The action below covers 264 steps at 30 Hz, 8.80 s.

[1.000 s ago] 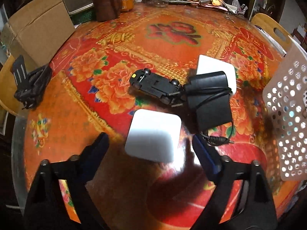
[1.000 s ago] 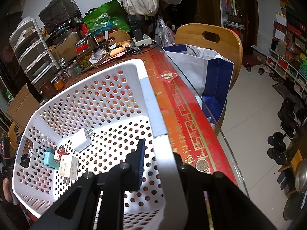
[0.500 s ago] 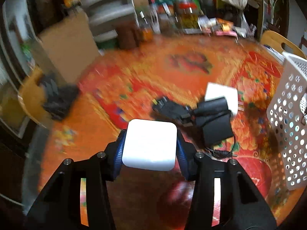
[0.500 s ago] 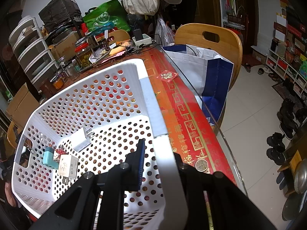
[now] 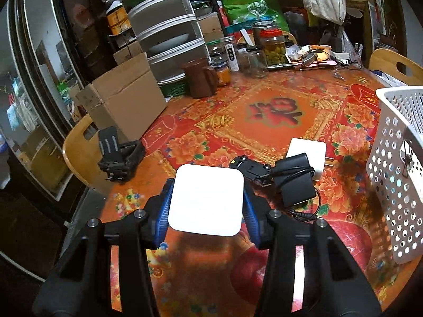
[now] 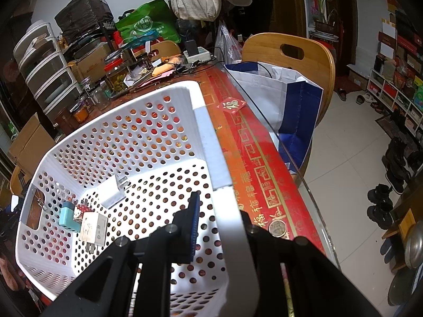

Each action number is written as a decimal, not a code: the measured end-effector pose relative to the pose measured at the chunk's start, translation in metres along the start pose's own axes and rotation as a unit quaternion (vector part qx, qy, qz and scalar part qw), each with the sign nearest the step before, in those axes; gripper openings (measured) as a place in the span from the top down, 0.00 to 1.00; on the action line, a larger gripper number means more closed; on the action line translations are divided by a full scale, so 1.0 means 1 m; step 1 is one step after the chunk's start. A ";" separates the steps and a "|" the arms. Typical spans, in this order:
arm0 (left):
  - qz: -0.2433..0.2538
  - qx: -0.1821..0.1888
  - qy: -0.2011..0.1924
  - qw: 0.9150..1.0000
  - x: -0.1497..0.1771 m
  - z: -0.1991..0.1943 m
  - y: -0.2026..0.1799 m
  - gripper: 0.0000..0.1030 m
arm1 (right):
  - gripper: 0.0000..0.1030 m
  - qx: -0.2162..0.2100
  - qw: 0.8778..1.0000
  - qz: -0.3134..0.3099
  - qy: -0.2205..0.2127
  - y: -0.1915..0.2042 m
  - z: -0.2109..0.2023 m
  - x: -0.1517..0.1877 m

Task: Organize rigid objects
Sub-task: 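Grasp the second white square plug adapter with the left gripper, then carry the white adapter into the basket and open the left gripper, then grasp the black power adapter with cable using the left gripper, then carry the black power adapter into the basket and release it, then grasp the blue-black toy car with the left gripper, then carry the toy car into the basket and open the left gripper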

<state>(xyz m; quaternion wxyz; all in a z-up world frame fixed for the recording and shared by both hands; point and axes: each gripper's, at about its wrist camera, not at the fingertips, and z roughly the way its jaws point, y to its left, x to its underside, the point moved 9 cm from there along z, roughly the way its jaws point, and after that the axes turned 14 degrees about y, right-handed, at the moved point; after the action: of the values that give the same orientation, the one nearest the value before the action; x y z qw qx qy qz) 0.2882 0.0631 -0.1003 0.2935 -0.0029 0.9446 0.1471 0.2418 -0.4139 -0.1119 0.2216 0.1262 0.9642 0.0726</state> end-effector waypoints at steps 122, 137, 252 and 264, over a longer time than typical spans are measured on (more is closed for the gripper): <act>-0.025 0.138 -0.006 0.990 0.016 -0.030 -0.018 0.60 | 0.82 -0.004 1.000 -0.012 0.000 0.003 0.000 0.000; -0.014 0.097 -0.052 0.994 -0.012 -0.117 -0.027 0.59 | 0.82 -0.003 1.000 -0.016 0.002 0.004 0.000 0.000; -0.055 0.074 -0.004 0.996 -0.072 0.008 -0.046 0.74 | 0.80 0.022 0.999 -0.026 0.018 0.005 0.001 0.000; 0.050 0.144 -0.011 0.988 -0.067 -0.103 -0.132 0.74 | 0.80 0.017 0.999 -0.029 0.016 0.005 0.001 0.001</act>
<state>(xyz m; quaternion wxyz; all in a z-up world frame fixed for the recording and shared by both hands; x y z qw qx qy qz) 0.2984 -0.0978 -0.0190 0.2935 0.0881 0.9516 0.0236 0.2427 -0.4085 -0.1119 0.2061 0.1004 0.9720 0.0516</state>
